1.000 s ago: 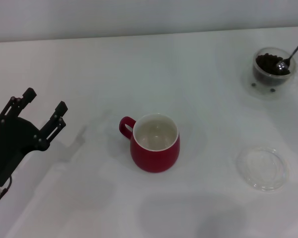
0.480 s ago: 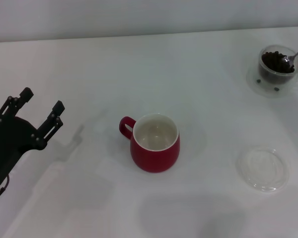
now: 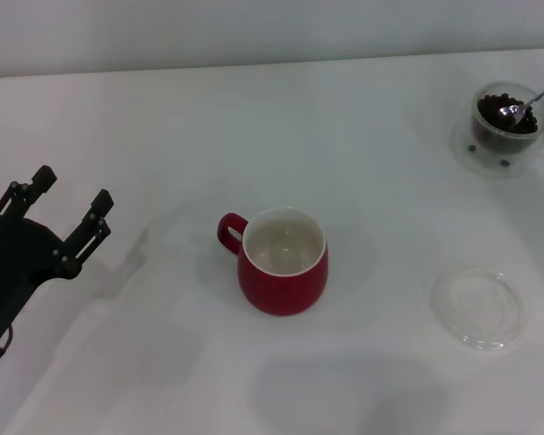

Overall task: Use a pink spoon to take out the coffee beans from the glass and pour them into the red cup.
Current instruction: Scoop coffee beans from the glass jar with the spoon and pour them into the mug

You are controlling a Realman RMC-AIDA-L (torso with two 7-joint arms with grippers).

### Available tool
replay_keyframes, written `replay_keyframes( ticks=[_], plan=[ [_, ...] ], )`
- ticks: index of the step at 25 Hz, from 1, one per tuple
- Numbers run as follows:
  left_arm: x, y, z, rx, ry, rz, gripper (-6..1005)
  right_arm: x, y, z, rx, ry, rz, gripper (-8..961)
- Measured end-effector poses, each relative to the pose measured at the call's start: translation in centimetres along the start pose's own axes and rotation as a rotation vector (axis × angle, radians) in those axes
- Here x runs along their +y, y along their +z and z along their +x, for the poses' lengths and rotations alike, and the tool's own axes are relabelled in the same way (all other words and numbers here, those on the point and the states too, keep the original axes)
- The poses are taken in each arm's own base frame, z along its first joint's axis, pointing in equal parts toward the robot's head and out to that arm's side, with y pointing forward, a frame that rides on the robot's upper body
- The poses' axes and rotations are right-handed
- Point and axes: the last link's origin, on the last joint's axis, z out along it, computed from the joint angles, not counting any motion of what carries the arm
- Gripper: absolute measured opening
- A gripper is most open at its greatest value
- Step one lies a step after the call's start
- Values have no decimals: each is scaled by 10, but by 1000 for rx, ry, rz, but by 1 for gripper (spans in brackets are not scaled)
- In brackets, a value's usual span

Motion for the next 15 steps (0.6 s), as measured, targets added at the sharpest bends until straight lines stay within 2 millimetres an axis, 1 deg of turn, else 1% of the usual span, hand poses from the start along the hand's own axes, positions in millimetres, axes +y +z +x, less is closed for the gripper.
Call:
replay_keyframes(
  ticks=[4,7,15],
  plan=[
    [-2,0,-3,-25,3,8,772,-2,2,2,-8,27,21,148],
    [-3,1,-4,-34,5,9,772,-6,1,3,-29,79,38,148],
    [-6,0,-8,-64,11,21,771,-18,-8,-1,-71,193,64,150]
  ],
)
